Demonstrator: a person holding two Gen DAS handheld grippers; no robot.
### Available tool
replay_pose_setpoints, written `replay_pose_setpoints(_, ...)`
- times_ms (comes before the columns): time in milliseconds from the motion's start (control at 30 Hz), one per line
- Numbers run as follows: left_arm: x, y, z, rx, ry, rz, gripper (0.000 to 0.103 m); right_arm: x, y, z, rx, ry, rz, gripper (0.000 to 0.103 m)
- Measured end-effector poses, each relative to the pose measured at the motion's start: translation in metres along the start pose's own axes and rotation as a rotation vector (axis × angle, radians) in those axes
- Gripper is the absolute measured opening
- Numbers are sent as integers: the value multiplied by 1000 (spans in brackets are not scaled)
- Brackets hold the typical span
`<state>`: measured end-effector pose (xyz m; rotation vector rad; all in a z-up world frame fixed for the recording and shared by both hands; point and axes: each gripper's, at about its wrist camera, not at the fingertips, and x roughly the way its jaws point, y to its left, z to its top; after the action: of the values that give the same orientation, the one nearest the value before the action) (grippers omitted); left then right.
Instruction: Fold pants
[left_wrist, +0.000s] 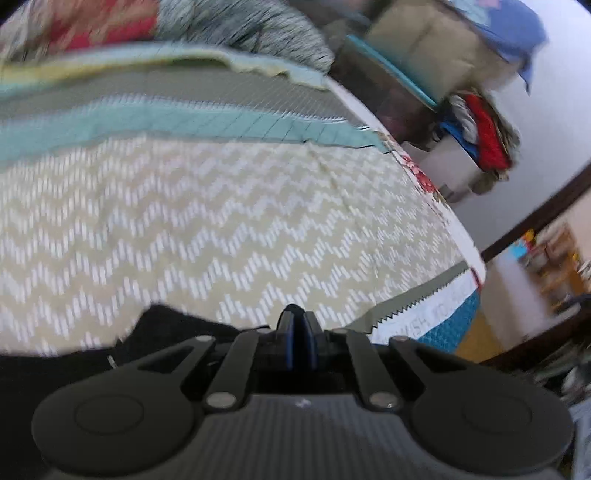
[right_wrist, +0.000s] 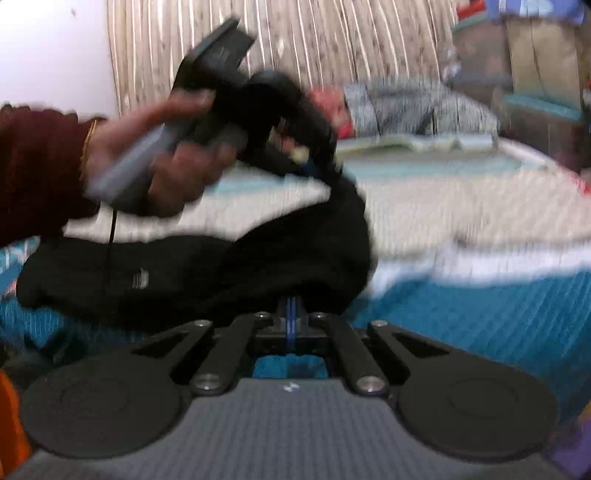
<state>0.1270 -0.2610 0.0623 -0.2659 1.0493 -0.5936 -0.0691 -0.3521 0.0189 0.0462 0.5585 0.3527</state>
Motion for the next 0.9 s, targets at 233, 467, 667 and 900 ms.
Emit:
replay_pose_setpoints(233,-17,-10,-9,59,-21,-4,7,7,-56,51,106,-131,-43,8)
replay_pose_setpoints(467,-53,4,-27,-18,-65,-50,7,73,-73,100,82,-51,219,48)
replay_pose_setpoints(667,-62,20,-20,-106,-84,-63,7,69,-45,112,-40,-7,259,2)
replay_pose_setpoints(900,-75,16,-23,-89,-109,-87,7,63,-60,115,-107,29,273,12)
